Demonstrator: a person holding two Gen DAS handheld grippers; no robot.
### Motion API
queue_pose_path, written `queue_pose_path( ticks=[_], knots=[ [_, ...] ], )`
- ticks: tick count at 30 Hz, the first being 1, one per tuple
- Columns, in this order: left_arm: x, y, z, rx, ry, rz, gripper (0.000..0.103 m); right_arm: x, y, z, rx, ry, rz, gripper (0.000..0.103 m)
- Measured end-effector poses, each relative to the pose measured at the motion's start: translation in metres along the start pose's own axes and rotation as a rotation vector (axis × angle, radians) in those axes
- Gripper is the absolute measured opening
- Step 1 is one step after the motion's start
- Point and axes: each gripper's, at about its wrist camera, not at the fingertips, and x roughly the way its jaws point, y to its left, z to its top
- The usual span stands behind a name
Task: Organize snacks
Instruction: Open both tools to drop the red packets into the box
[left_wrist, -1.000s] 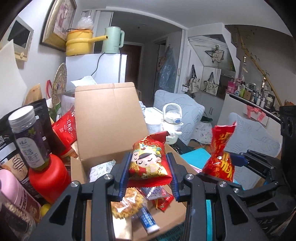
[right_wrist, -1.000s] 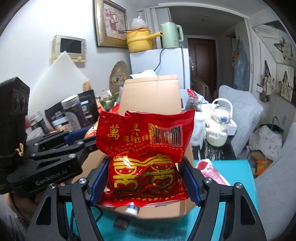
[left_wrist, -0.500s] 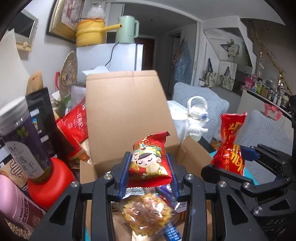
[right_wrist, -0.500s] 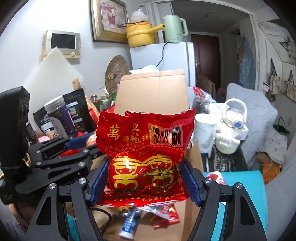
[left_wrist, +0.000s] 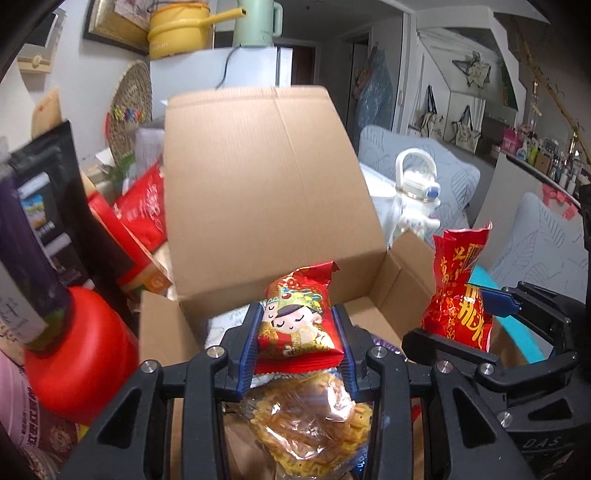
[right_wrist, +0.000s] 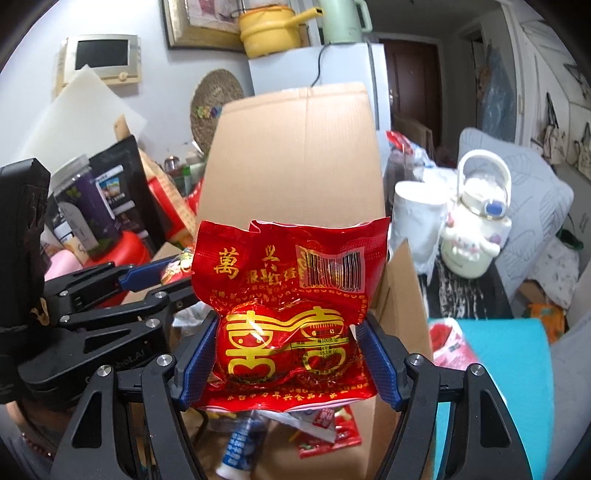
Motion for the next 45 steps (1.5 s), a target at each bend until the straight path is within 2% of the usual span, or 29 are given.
queue_pose_path(
  ticks=[7, 18, 32, 38, 45],
  knots=[
    [0.027, -0.004, -0.008, 0.013, 0.089, 0.011, 0.037, 0.018, -0.013, -0.006, 0.031, 0.061, -0.047, 0.074],
    [0.039, -0.008, -0.012, 0.03, 0.158, 0.015, 0.037, 0.027, -0.017, -0.008, 0.039, 0.088, -0.074, 0.074],
    [0.048, -0.007, -0.014, 0.016, 0.206, 0.032, 0.037, 0.034, -0.019, -0.011, 0.033, 0.159, -0.068, 0.077],
    [0.049, -0.007, -0.015, 0.009, 0.211, 0.04, 0.038, 0.029, -0.017, -0.011, 0.018, 0.14, -0.075, 0.077],
    [0.045, -0.013, -0.011, 0.02, 0.193, 0.083, 0.038, 0.021, -0.015, -0.011, -0.002, 0.134, -0.118, 0.077]
  ],
)
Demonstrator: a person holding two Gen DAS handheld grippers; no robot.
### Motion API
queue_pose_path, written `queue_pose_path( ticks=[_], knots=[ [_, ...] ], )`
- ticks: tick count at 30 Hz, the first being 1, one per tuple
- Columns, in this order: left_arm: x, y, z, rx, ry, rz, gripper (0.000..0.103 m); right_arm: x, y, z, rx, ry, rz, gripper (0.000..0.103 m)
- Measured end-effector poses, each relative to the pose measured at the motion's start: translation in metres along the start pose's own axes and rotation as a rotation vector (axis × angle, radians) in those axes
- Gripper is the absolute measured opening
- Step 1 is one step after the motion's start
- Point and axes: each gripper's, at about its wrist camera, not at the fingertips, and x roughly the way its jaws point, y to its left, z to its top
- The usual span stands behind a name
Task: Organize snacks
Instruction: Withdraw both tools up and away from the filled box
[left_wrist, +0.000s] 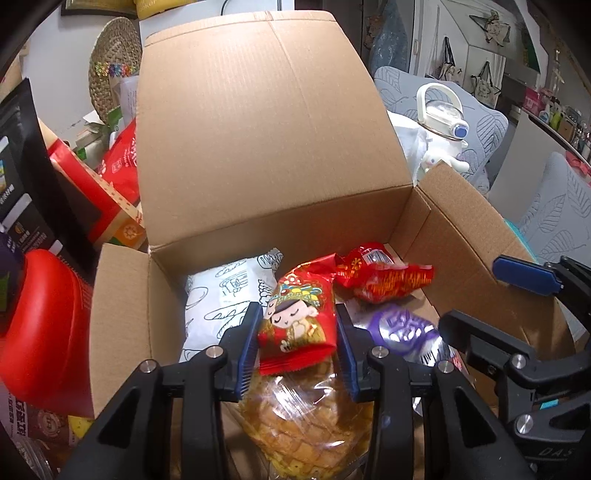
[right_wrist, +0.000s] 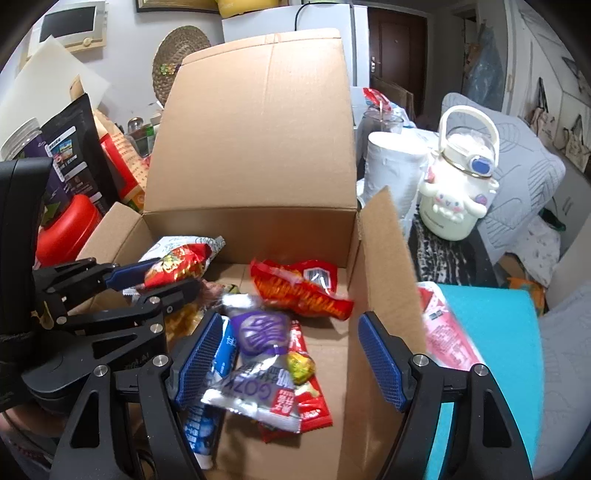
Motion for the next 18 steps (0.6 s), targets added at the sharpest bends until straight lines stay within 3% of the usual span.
queue_pose_path(
  ticks=[3, 5, 7, 18],
  knots=[
    [-0.007, -0.001, 0.002, -0.003, -0.032, 0.038, 0.045, -0.009, -0.001, 0.0, 0.002, -0.02, -0.007, 0.077],
    [-0.012, -0.002, 0.004, -0.003, -0.056, 0.053, 0.062, -0.014, -0.002, 0.0, 0.006, -0.03, -0.012, 0.077],
    [-0.016, -0.001, 0.005, -0.017, -0.076, 0.066, 0.071, -0.018, -0.004, 0.0, 0.007, -0.032, -0.021, 0.077],
    [-0.04, -0.007, 0.02, -0.025, -0.124, 0.067, 0.071, -0.042, -0.011, 0.005, 0.02, -0.072, -0.035, 0.077]
  ],
)
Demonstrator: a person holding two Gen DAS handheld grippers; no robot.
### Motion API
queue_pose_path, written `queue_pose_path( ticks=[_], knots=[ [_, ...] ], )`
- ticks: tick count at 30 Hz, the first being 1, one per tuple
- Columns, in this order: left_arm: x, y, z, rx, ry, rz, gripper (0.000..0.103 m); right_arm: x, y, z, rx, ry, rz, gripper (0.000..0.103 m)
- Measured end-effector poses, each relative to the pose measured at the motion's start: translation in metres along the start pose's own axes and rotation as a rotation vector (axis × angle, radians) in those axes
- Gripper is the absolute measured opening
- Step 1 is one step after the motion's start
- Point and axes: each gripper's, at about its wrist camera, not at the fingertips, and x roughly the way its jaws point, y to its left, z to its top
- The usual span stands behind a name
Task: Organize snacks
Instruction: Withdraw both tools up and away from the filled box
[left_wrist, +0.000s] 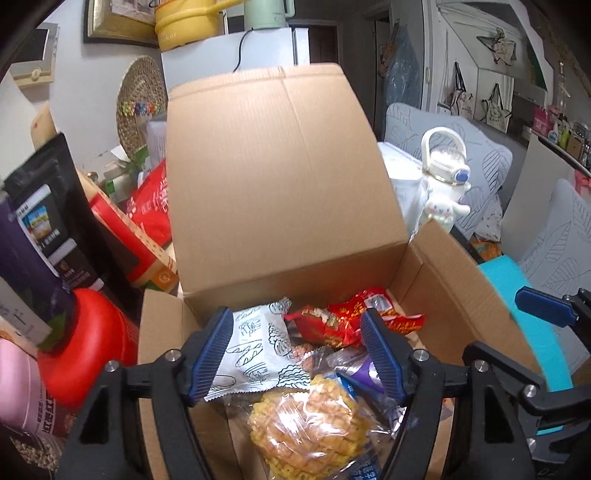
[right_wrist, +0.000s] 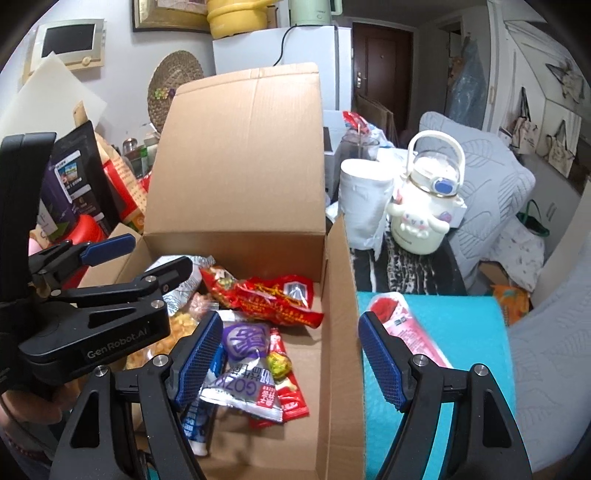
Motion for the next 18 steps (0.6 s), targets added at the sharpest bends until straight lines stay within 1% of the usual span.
queue_pose_path(
  ticks=[6, 18],
  knots=[
    [-0.035, 0.001, 0.008, -0.002, -0.058, 0.005, 0.071, -0.029, 0.004, 0.006, 0.005, -0.062, 0.005, 0.077],
    [-0.126, 0.002, 0.015, -0.002, -0.193, 0.019, 0.071, -0.115, 0.02, 0.014, -0.018, -0.225, -0.002, 0.077]
  ],
)
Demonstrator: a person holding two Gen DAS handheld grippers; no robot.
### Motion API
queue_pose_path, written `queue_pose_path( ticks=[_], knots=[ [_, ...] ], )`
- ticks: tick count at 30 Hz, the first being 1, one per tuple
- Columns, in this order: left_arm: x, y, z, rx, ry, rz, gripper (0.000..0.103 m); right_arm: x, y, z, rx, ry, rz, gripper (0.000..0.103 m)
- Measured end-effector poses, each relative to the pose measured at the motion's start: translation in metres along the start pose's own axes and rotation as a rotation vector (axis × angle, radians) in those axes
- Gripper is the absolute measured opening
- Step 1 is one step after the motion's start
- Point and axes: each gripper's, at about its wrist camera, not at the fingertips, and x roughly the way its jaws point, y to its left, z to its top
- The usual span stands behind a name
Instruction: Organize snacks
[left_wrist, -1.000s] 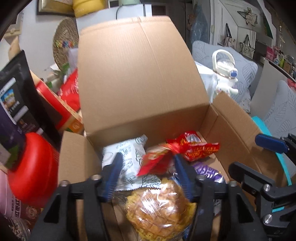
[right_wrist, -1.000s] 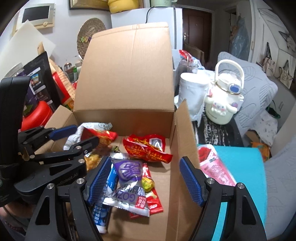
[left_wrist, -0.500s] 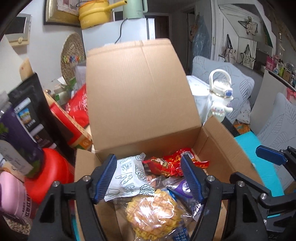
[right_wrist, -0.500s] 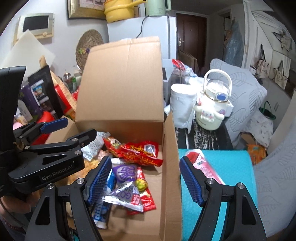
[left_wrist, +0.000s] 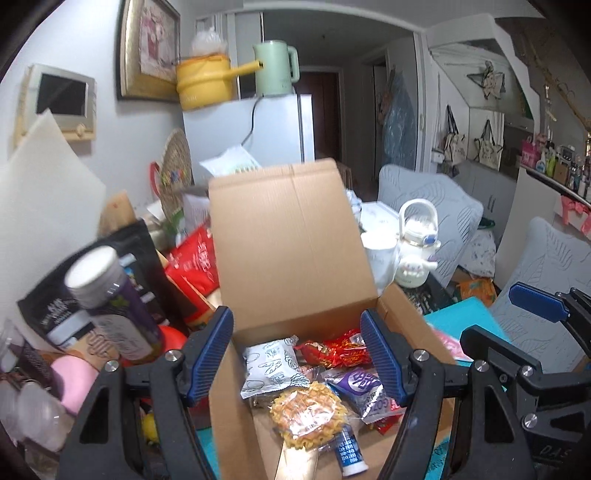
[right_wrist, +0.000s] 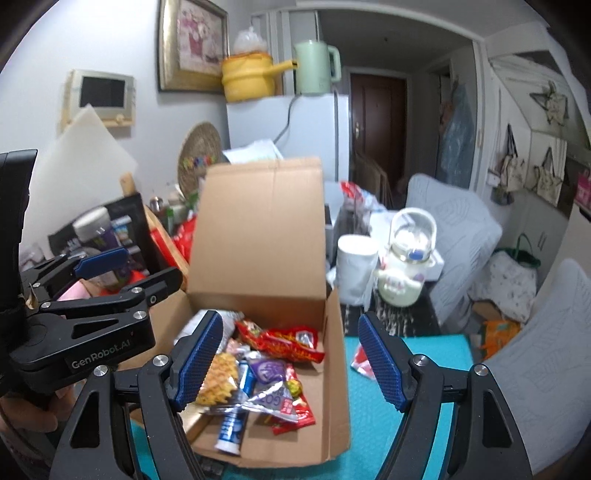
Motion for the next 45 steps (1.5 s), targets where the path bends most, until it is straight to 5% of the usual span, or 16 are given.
queue_pose_path(
  ticks=[21, 33, 45],
  knots=[
    [-0.132, 0.0, -0.017, 0.009, -0.17, -0.025, 0.079, -0.126, 0.027, -0.018, -0.052, -0.159, -0.012, 0.081],
    [-0.166, 0.003, -0.062, 0.015, -0.171, -0.027, 0.079, -0.151, 0.041, -0.059, -0.047, -0.142, -0.005, 0.086],
    [-0.164, 0.01, -0.107, -0.016, -0.076, -0.054, 0.079, -0.142, 0.048, -0.1, -0.016, -0.076, -0.033, 0.086]
  ],
)
